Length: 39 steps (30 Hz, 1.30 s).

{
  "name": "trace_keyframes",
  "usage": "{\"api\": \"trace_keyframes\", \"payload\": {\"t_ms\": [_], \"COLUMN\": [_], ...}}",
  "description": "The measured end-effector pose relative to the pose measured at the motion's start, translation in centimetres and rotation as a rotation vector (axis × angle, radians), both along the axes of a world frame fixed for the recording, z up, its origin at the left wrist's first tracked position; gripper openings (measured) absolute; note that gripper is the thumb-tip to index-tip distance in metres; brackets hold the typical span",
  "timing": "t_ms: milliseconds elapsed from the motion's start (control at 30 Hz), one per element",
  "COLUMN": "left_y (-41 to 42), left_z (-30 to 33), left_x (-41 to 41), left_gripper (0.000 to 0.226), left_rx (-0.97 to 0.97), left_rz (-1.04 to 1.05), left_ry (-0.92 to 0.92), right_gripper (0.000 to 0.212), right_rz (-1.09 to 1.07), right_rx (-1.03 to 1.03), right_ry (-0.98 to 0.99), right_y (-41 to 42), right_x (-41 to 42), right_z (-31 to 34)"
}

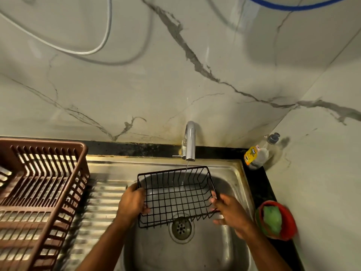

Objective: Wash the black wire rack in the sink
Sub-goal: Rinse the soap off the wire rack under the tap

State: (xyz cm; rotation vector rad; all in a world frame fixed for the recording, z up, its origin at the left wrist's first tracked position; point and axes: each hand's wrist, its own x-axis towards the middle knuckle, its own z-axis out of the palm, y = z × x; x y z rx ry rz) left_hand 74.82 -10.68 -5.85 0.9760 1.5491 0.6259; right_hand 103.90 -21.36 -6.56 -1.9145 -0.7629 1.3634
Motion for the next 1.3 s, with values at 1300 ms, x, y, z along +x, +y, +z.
{"api": "trace_keyframes", "payload": {"t_ms": [1300], "left_y": [-6.6], "left_z": [1.3], "left_x": [1.6], "left_gripper": [0.082], "left_rx": [-0.39], "left_rz": [-0.225], "left_ry": [-0.271], "right_gripper": [0.021], "right_rz": [-0.619], "right_rx": [-0.151], "right_ry": [0.596], "right_y": [-5.3], "right_x": [-7.6], "right_z": [-3.0]}}
